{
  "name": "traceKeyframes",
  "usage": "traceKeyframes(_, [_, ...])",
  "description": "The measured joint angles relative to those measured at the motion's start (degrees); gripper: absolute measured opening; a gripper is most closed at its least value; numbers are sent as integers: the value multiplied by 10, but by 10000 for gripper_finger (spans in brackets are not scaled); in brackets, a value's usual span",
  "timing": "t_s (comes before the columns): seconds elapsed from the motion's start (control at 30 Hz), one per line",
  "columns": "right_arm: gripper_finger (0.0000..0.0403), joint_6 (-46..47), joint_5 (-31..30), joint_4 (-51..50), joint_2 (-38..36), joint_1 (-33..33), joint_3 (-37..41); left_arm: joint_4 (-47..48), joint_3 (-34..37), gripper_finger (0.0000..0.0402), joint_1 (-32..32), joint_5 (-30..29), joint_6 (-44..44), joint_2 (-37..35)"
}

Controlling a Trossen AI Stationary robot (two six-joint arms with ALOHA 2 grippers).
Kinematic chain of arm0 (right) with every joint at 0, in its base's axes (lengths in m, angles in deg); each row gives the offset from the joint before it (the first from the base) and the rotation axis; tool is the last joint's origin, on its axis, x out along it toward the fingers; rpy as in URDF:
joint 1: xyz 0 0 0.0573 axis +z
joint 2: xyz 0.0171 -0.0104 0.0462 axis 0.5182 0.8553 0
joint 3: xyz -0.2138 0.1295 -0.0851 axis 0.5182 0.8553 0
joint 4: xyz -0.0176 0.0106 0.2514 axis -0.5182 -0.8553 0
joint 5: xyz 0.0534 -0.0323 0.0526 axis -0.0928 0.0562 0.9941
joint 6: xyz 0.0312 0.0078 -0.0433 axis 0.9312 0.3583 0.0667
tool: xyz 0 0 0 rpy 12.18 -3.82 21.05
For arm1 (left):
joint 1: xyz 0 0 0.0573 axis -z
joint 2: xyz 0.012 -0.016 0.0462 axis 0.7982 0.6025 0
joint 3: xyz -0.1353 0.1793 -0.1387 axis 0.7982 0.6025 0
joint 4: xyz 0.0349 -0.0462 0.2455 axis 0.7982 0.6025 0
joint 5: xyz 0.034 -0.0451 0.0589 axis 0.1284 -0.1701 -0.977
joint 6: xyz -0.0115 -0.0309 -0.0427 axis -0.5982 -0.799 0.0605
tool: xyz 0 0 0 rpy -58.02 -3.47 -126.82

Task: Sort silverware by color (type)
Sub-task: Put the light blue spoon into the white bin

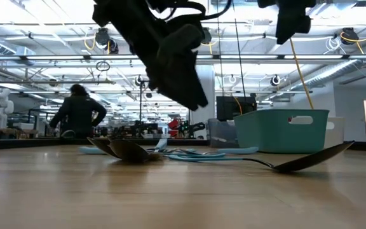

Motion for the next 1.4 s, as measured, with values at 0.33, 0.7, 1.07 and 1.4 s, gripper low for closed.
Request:
traceKeyframes(0.33, [100,6,-98,-32,-53,10,0,-67,-1,218,20,-7,0,33])
traceKeyframes(0.7, [100,-39,-133,-30,-55,10,0,-116,-1,218,6,-9,-23,76])
traceKeyframes(1.07, [100,-47,-135,-35,-56,10,0,-112,0,218,-35,-12,-16,82])
traceKeyframes(1.4, [100,-34,-131,-39,-56,10,0,-100,0,218,-70,15,3,86])
